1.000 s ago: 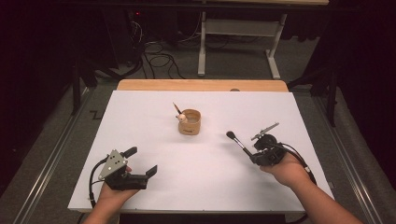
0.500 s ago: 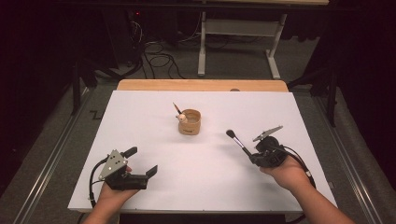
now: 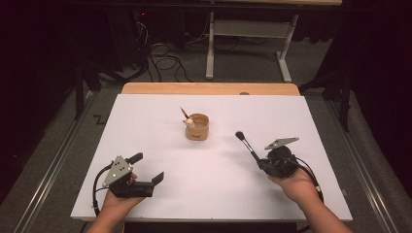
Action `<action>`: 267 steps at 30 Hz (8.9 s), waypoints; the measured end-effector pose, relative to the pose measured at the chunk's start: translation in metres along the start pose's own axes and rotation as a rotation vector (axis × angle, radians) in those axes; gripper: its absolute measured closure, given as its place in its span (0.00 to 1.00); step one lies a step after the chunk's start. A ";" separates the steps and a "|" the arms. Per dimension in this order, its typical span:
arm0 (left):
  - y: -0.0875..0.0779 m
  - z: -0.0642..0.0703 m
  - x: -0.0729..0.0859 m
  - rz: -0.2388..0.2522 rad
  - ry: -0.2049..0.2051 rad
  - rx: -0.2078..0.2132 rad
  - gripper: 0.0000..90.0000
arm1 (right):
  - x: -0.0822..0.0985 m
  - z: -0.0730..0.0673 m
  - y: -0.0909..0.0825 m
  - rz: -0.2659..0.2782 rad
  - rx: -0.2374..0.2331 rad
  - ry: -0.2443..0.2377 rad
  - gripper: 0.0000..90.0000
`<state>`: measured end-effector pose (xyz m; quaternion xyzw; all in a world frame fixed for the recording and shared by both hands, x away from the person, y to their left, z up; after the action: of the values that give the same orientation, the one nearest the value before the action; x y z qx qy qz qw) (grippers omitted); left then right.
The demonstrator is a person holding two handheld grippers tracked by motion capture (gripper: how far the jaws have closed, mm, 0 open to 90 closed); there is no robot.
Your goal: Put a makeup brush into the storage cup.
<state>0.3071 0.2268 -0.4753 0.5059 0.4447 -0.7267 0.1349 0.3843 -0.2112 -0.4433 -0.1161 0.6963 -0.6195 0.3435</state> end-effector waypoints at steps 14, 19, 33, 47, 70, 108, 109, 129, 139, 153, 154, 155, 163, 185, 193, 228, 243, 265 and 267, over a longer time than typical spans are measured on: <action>0.002 -0.001 0.001 -0.001 -0.012 -0.014 0.01 | 0.010 0.007 0.004 0.149 0.003 0.029 0.90; 0.003 -0.002 0.002 -0.004 -0.017 -0.019 0.01 | 0.013 0.009 0.007 0.200 0.006 0.030 0.90; 0.007 0.002 0.003 -0.014 -0.036 -0.027 0.01 | 0.023 0.002 0.017 0.331 -0.007 0.044 0.90; 0.009 0.000 0.004 -0.021 -0.077 -0.017 0.02 | 0.035 -0.006 0.017 0.423 -0.015 0.027 0.90; 0.009 0.000 0.004 -0.021 -0.078 -0.015 0.03 | 0.037 -0.019 0.008 0.613 -0.015 0.001 0.90; 0.014 0.020 -0.043 0.037 -0.025 0.040 0.04 | 0.005 -0.041 0.002 0.640 -0.045 -0.108 0.90; 0.014 0.021 -0.045 0.035 -0.019 0.042 0.04 | 0.003 -0.041 0.002 0.634 -0.040 -0.113 0.90; 0.041 0.042 -0.070 0.053 -0.005 0.084 0.04 | -0.016 -0.061 0.010 0.666 -0.098 -0.158 0.90; 0.053 0.052 -0.080 0.040 -0.004 0.122 0.06 | -0.018 -0.074 0.012 0.688 -0.138 -0.189 0.90; 0.065 0.058 -0.090 0.035 -0.021 0.176 0.12 | -0.019 -0.082 0.016 0.685 -0.163 -0.204 0.90; 0.066 0.059 -0.091 0.033 -0.022 0.181 0.13 | -0.020 -0.083 0.016 0.683 -0.167 -0.204 0.90; 0.067 0.059 -0.091 0.032 -0.022 0.188 0.14 | -0.020 -0.084 0.017 0.683 -0.168 -0.210 0.90; 0.068 0.061 -0.094 0.045 -0.044 0.234 0.23 | -0.020 -0.091 0.018 0.687 -0.180 -0.237 0.90; 0.065 0.064 -0.095 0.054 -0.022 0.282 0.70 | -0.021 -0.102 0.022 0.685 -0.197 -0.271 0.90; 0.065 0.065 -0.095 0.063 -0.027 0.298 0.80 | -0.021 -0.103 0.022 0.683 -0.188 -0.271 0.90; 0.054 0.061 -0.096 0.084 0.011 0.247 0.87 | -0.018 -0.092 0.019 0.662 -0.223 -0.192 0.41; 0.052 0.048 -0.098 0.091 0.003 0.188 0.87 | -0.011 -0.075 0.015 0.653 -0.203 -0.156 0.15; 0.059 0.036 -0.114 0.093 0.006 0.118 0.87 | 0.028 -0.029 0.013 0.652 -0.137 -0.059 0.00; 0.062 0.034 -0.116 0.094 0.007 0.108 0.87 | 0.029 -0.028 0.013 0.659 -0.131 -0.058 0.00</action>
<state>0.3783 0.1351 -0.4050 0.5353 0.3813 -0.7406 0.1397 0.3489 -0.2033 -0.4648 0.0757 0.7245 -0.4256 0.5368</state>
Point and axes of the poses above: each handheld gripper's, and its own axes: y roughly forward along the jaws, x roughly out of its underside, z roughly to its right, the point moved 1 cm from there along y, roughly forward along the jaws, and after that the axes turned 14 degrees about -z, right-handed, at the moved point
